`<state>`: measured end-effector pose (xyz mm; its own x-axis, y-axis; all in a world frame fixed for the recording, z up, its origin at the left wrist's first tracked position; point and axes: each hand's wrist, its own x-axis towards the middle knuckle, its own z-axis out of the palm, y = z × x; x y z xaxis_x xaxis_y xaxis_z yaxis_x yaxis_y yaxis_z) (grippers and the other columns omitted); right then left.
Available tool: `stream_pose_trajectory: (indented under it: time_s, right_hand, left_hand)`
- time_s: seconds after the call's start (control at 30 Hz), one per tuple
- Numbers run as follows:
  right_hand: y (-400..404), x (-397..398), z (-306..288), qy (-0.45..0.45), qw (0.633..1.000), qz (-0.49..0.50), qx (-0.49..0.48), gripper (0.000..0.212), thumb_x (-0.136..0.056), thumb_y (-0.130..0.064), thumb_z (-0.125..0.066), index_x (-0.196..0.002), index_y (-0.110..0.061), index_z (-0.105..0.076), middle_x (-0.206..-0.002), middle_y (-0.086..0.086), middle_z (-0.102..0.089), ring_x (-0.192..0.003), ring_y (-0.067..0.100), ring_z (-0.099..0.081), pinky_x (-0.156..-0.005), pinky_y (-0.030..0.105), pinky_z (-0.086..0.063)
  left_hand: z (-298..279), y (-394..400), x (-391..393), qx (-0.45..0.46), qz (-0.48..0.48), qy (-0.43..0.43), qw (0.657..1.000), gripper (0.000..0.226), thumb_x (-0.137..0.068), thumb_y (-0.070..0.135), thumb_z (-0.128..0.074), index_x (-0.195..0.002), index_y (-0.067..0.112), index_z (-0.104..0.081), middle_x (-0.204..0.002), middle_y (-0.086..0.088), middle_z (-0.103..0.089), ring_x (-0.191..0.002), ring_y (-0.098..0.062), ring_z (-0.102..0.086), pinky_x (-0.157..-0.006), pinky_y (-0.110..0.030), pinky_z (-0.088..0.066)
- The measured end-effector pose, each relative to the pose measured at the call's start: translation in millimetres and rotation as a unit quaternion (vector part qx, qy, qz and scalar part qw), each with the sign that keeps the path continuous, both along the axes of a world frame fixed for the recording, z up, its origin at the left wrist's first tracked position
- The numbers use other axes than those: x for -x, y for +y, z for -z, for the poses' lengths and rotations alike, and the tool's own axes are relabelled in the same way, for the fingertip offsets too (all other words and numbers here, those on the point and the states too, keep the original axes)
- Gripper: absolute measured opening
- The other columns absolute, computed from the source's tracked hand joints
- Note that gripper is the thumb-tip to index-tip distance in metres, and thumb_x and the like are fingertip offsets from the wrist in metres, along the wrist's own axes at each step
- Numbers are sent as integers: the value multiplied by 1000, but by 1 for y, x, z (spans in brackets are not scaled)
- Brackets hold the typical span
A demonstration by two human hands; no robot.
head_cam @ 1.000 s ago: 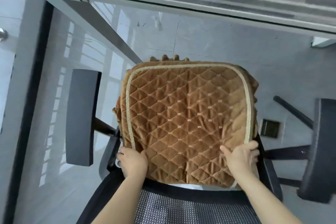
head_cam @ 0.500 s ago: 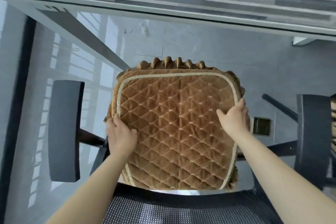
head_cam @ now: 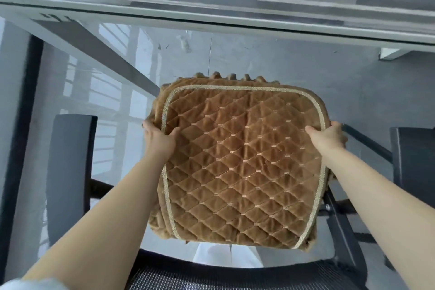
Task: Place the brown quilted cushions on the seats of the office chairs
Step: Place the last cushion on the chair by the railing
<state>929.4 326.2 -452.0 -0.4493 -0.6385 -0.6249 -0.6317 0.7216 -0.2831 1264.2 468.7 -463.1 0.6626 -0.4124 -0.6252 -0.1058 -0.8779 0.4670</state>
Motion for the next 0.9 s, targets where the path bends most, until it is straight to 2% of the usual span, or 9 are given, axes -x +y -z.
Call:
stream_pose_trajectory:
  time_s: [0.13, 0.23, 0.33, 0.43, 0.5, 0.57, 0.67, 0.8, 0.9]
  right_hand:
    - [8, -13, -1, -31, 997, -70, 4, 73, -85, -31, -70, -140, -8, -28, -138, 20, -45, -125, 38, -47, -98, 42, -42]
    - [19, -22, -1, -13, 994, -106, -6, 72, -85, -28, -70, -137, -6, -26, -134, 23, -46, -118, 41, -51, -96, 45, -44]
    - [26, -21, 0, 22, 993, -113, -36, 66, -86, -23, -70, -130, -4, -26, -130, 25, -48, -112, 42, -55, -93, 48, -48]
    - [25, -14, 0, 40, 991, -107, -77, 64, -84, -19, -71, -127, -4, -26, -131, 24, -48, -114, 42, -54, -91, 47, -47]
    - [18, -13, 2, 54, 989, -107, -85, 68, -82, -16, -72, -130, -4, -25, -136, 24, -44, -118, 43, -51, -95, 49, -47]
    - [9, -20, 2, 50, 989, -130, -44, 66, -84, -15, -65, -135, -5, -25, -139, 22, -38, -122, 44, -46, -99, 51, -44]
    - [-13, -43, 0, 7, 982, -183, 35, 55, -91, -24, -54, -138, -11, -29, -141, 18, -39, -122, 42, -46, -100, 50, -42]
    - [-37, -62, 9, 33, 971, -236, 4, 50, -94, -35, -44, -137, -9, -39, -136, 17, -47, -122, 41, -47, -101, 45, -36]
    - [-35, -55, 14, 52, 973, -225, -6, 47, -96, -34, -42, -139, -17, -39, -138, 17, -43, -122, 42, -44, -95, 45, -38]
  left_hand:
    - [1, 22, -6, -38, -8, -20, 999, 52, -91, 31, -66, -118, 7, -28, -120, -16, -45, -120, -36, -49, -87, -38, -37]
    - [2, 46, -4, -63, -28, -28, 997, 55, -91, 29, -66, -123, 1, -29, -131, -25, -47, -122, -42, -49, -94, -44, -38]
    - [0, 52, -3, -87, -14, -36, 995, 56, -92, 26, -65, -126, -4, -31, -132, -30, -48, -120, -45, -49, -93, -47, -39]
    - [-5, 45, -2, -119, -5, -29, 992, 56, -90, 28, -66, -124, -2, -33, -129, -27, -49, -121, -44, -47, -89, -46, -39]
    - [-6, 38, -2, -158, 29, -63, 985, 61, -86, 33, -64, -126, -1, -34, -133, -22, -47, -127, -40, -40, -99, -48, -38]
    - [-7, 26, -5, -132, 56, -85, 986, 74, -85, 32, -62, -141, -1, -27, -146, -20, -38, -137, -38, -32, -111, -48, -29]
    - [-4, -3, -17, -9, 23, -53, 998, 82, -88, 30, -60, -154, 7, -16, -156, -15, -30, -143, -32, -30, -116, -43, -27]
    - [7, -25, -27, -7, -34, -4, 999, 73, -85, 47, -65, -143, 11, -41, -140, -14, -51, -125, -32, -51, -103, -40, -43]
    - [12, -20, -18, -24, -23, -27, 999, 71, -83, 48, -67, -138, 11, -42, -137, -14, -51, -120, -35, -53, -99, -42, -44]
